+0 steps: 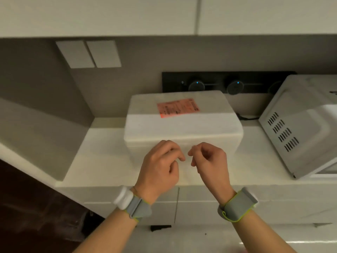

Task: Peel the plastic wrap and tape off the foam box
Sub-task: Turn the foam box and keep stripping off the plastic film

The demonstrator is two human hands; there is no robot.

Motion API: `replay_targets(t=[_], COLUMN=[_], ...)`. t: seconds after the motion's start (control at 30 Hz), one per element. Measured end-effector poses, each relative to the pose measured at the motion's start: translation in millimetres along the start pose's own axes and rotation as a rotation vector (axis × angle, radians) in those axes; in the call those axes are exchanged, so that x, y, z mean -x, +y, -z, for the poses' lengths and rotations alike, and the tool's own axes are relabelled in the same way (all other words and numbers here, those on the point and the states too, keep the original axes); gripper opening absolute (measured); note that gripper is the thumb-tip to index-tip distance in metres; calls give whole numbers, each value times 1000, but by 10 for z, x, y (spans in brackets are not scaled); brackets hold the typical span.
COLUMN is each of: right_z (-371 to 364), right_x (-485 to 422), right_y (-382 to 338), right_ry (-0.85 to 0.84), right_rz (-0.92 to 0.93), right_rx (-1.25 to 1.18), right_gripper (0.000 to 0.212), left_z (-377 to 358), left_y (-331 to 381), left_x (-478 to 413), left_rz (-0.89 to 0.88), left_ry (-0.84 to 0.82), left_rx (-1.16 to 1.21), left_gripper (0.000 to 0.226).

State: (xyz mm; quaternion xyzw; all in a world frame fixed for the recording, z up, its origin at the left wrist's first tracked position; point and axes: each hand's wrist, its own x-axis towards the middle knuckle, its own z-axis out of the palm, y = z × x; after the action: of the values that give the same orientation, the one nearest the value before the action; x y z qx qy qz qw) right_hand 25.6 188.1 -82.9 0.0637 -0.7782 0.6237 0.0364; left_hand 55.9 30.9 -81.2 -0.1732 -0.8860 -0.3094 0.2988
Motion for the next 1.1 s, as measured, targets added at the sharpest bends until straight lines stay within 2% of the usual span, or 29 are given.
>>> replay_targets(t=[0.17,0.3,0.43,0.53,0.6,0.73,0.87,0.97,1.1], right_z=[-440,-636,-756,-786,-793,-803,-800,-816,-837], right_x=[-121,-318,-524,-636,-682,-745,-847,-845,-729], right_y=[-450,-653,-735,-710,-680,-666,-751,-759,-680], right_ry=[-1,8,-7,-60,-90,-138,-190,-187,-160], right_rz=[180,278,381,420,430,438,478,507,570], right_rx=[83,240,472,632,718,823,811,845,906], right_gripper=[25,15,16,27,35,39,37,46,45], left_z=[532,770,779,737,737,743,740,734,727], left_y=[-442,-720,-861,-912,-914,-871,-812,-784,-787], left_x=[-34,-85,-78,-113,-110,9,98,120,171], left_rz=[44,182,384,579,646,592,538,516,483], left_ry=[199,192,158,156,124,110,133,151,166], left_rx=[-62,-28,145,315,449,475,457,468,480], left_gripper=[32,39,38,44,46,43,50,53,55])
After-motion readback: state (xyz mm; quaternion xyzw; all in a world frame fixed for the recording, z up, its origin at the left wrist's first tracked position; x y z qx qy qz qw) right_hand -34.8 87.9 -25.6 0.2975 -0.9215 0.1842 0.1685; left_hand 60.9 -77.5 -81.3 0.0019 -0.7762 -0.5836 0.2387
